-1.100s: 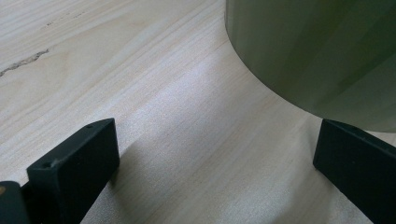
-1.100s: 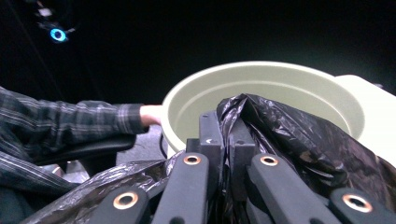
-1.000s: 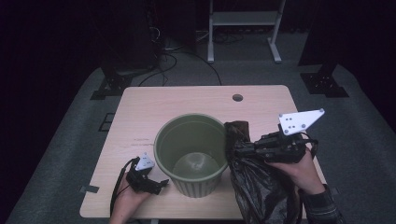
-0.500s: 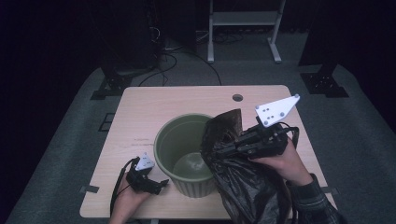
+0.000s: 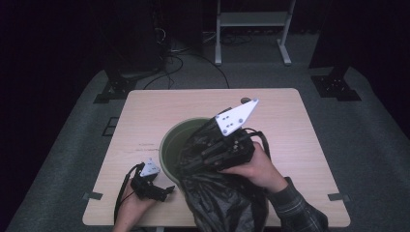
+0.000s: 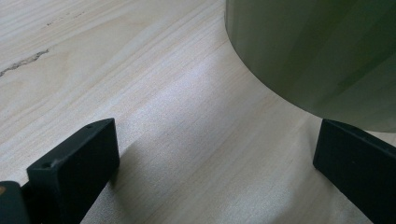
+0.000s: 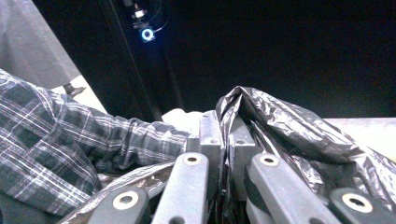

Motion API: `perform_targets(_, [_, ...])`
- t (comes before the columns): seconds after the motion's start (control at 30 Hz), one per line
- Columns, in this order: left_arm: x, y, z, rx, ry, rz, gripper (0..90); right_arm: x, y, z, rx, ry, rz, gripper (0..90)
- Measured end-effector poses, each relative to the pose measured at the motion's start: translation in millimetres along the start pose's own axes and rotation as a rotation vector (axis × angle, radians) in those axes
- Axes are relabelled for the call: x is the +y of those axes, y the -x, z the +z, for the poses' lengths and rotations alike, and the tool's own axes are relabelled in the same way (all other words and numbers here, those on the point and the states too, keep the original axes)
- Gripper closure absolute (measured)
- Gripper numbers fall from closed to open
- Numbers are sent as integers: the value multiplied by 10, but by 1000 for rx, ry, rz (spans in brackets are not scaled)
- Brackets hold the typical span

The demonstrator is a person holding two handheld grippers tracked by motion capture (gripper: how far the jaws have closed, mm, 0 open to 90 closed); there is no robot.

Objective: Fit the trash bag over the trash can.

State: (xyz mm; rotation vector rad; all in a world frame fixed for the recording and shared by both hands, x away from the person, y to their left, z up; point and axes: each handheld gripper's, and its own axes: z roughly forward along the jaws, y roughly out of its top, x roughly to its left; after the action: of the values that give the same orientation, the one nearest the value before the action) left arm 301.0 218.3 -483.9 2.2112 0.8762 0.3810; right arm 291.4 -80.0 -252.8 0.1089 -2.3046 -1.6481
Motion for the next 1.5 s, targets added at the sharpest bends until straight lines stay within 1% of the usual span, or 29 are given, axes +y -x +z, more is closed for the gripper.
perform_targets(0.17, [0, 0, 0, 0, 0, 0, 0, 58, 26, 299, 36, -17, 13, 878])
perform_targets(0.2, [0, 0, 0, 0, -1, 0, 0, 69, 25, 333, 43, -13, 19, 878])
perform_targets(0.33, [0, 0, 1, 1, 0, 0, 0, 142, 24, 491, 60, -5, 20, 878])
perform_targets(0.4, [0, -4, -4, 0, -6, 8, 0, 166, 29, 546, 72, 5, 27, 879])
perform_targets(0.47, [0, -3, -3, 0, -5, 6, 0, 184, 28, 592, 88, 18, 31, 878])
perform_targets(0.57, [0, -3, -3, 0, -5, 6, 0, 193, 29, 634, 97, 23, 37, 878])
perform_targets(0.63, [0, -3, -3, 0, -5, 6, 0, 190, 37, 629, 72, 15, 41, 878])
perform_targets(0.67, [0, -4, -4, 0, -6, 8, 0, 181, 49, 609, 56, 6, 45, 878])
perform_targets(0.7, [0, 1, 0, 1, 0, 0, 0, 164, 70, 577, 36, -1, 54, 877])
perform_targets(0.77, [0, 1, 1, 1, 1, 0, 0, 103, 151, 452, -4, 5, 93, 877])
perform_targets(0.8, [0, 1, 0, 1, 1, 0, 0, 79, 174, 395, -41, -5, 99, 877])
perform_targets(0.83, [0, 0, 0, 0, 1, 0, 0, 67, 189, 367, -56, -9, 100, 877])
perform_targets(0.9, [0, 0, 0, 0, 0, 0, 0, 3, 266, 224, -89, 3, 134, 875])
perform_targets(1.0, [1, 0, -1, -1, -1, 0, 0, -81, 360, 36, -131, 23, 170, 875])
perform_targets(1.07, [0, 0, 0, 0, 0, -1, 0, -128, 409, -64, -145, 36, 193, 874])
perform_targets(1.1, [0, 0, 0, 0, 0, 0, 0, -157, 435, -125, -170, 36, 205, 873])
perform_targets(1.13, [0, 0, 0, 0, 0, -1, 0, -181, 458, -168, -181, 37, 217, 873])
perform_targets(1.17, [0, 0, 0, 0, 0, -1, 0, -199, 477, -196, -182, 40, 225, 870])
perform_targets(1.23, [0, 0, 0, 0, 0, -1, 0, -236, 509, -252, -215, 35, 246, 860])
perform_targets(1.27, [0, 0, 0, 0, 0, -1, 0, -252, 526, -272, -223, 29, 253, 824])
perform_targets(1.33, [0, 0, 0, 0, 0, 0, 0, -262, 535, -287, -213, 28, 259, 768])
perform_targets(1.43, [0, 0, 0, 0, 0, -1, 0, -238, 503, -312, -228, 34, 249, 638])
perform_targets(1.5, [0, 0, 0, 0, 0, -1, 0, -207, 463, -353, -261, 40, 234, 591])
